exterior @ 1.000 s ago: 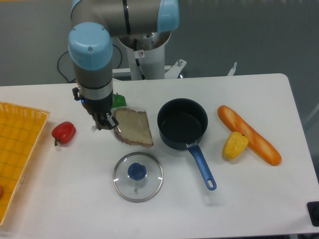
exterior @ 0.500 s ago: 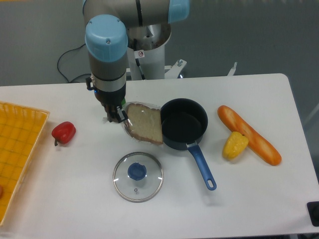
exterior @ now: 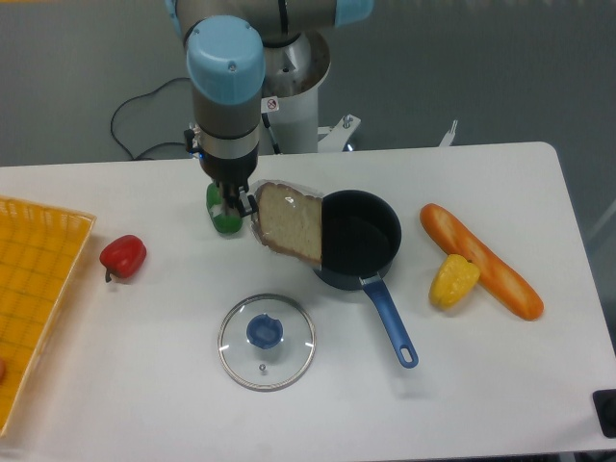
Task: Put the toast in the pot
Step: 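Carry the toast slice toward the black pot and over its rim, then lower the toast into the pot and open the gripper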
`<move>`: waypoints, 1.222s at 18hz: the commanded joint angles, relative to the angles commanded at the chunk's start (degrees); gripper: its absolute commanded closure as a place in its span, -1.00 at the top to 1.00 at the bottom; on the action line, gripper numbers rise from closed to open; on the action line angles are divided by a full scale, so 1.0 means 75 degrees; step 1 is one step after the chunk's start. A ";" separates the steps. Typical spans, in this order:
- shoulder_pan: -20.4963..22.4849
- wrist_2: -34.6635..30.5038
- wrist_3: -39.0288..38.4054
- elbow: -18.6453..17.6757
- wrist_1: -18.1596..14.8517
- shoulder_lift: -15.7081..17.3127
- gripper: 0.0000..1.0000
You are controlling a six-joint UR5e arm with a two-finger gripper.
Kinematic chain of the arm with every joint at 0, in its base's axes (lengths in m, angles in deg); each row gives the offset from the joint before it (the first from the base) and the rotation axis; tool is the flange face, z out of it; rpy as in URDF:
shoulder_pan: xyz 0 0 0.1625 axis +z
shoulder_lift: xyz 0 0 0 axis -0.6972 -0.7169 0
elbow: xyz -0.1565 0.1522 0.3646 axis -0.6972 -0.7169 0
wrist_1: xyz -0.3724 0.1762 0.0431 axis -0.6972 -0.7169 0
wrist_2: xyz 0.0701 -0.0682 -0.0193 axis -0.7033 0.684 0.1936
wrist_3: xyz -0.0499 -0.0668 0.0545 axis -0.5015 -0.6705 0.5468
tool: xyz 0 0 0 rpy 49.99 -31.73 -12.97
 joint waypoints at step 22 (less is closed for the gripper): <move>0.0328 -0.0773 0.1336 -0.0340 0.0000 0.0024 -1.00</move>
